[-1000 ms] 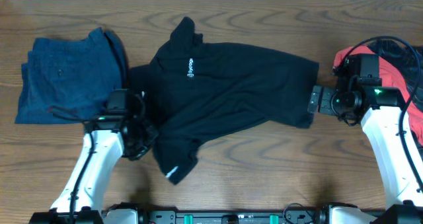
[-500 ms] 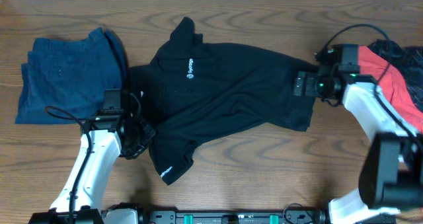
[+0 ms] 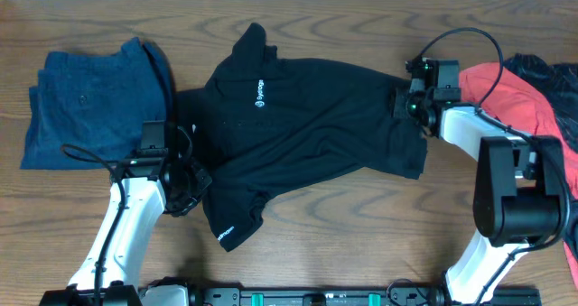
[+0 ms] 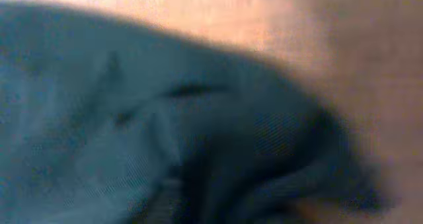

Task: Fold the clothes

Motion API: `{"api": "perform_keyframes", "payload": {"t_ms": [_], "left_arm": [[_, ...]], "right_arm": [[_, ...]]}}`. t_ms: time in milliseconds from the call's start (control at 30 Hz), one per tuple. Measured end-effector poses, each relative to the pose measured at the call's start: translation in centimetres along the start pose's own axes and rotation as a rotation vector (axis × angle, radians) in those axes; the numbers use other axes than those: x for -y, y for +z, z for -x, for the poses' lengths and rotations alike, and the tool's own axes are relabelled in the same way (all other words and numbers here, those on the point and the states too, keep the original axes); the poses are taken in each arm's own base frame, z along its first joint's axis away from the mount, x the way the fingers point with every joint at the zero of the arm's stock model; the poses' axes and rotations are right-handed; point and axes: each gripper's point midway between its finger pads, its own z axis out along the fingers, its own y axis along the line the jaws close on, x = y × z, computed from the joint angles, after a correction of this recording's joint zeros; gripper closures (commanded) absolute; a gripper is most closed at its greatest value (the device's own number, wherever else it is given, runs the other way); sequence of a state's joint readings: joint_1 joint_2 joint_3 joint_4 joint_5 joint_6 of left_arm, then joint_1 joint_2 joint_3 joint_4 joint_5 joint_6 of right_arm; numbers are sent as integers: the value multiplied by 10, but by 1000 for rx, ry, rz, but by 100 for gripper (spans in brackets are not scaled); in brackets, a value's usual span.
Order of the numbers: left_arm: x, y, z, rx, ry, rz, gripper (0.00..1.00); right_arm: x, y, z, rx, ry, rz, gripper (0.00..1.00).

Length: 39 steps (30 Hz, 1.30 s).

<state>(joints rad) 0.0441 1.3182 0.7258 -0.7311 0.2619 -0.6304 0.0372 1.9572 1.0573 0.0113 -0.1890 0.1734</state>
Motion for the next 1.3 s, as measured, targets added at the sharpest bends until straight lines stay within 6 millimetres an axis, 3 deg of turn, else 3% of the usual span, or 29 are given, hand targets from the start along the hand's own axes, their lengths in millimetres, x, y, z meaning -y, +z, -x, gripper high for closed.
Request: {"api": "perform_keyframes", "payload": {"t_ms": [133,233,267,400,433,567,667,767,867,1000,1300], "left_arm": [[-1,0,-1,-3,0,2,94],[-3,0,-2,-5,8,14,94],[-4,0,-1,-1,13,21,94],[-8,0,3,23,30,45,94],[-8,0,6,33,33,46,94],[-5,-1,13,68,42,37,94],[-5,-1,15,74,42,41,94],[-6,-1,15,77,42,45,94],[-6,-1,15,78,42,45,94],[-6,-1,16,79,42,46,94],[-6,-1,16,81,43,45,94]], "right_arm": [[7,-4,41,175,29,-52,97],[11,-14,78,328,65,-73,80],[14,-19,89,367,80,-81,72],[25,-31,111,436,124,-112,9],[26,-31,110,428,128,-118,1],[34,-22,79,293,141,-158,1],[40,-20,36,105,145,-199,1],[40,-31,-3,-62,137,-217,1],[31,-50,-28,-188,117,-187,1],[18,-65,-49,-290,104,-140,1],[2,-50,-63,-314,55,-95,6]]}}
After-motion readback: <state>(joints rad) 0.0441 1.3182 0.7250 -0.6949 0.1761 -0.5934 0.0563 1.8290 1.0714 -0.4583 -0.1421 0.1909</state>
